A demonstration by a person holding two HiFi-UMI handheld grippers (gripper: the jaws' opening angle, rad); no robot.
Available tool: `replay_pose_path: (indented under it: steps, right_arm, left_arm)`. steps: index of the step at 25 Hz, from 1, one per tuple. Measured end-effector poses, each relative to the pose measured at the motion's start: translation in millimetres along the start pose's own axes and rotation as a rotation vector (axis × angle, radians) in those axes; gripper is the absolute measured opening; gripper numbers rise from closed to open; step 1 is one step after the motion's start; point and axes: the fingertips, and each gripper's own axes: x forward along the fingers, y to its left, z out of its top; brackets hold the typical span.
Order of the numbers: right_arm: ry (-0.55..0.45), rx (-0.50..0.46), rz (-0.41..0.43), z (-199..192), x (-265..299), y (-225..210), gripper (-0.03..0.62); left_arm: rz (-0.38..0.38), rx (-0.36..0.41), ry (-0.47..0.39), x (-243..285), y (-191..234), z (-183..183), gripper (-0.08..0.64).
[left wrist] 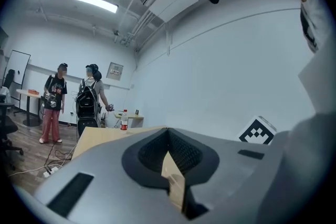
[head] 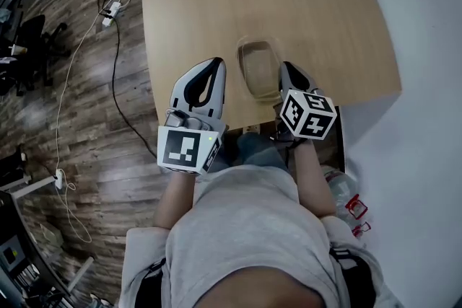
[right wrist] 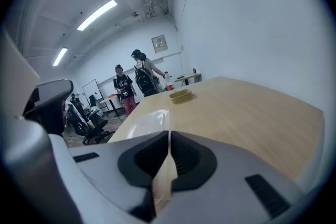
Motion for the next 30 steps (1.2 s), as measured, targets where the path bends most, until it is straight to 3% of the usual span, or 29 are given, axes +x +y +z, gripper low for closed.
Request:
replay_pose_path:
  steps: [18,30]
  right_arm:
    - [-0.232,0.021,-0.163,17.3,-116.2,48.9,0.021]
    - [-0.383,0.016,-0.210,21.9,-183.5,76.0,0.021]
  left_arm:
    - [-0.183,0.044,-0.062,-59.6,-15.6,38.8,0.015]
    - [-0.281,0.061,-0.089,-90.0,-38.6,46.0,0.015]
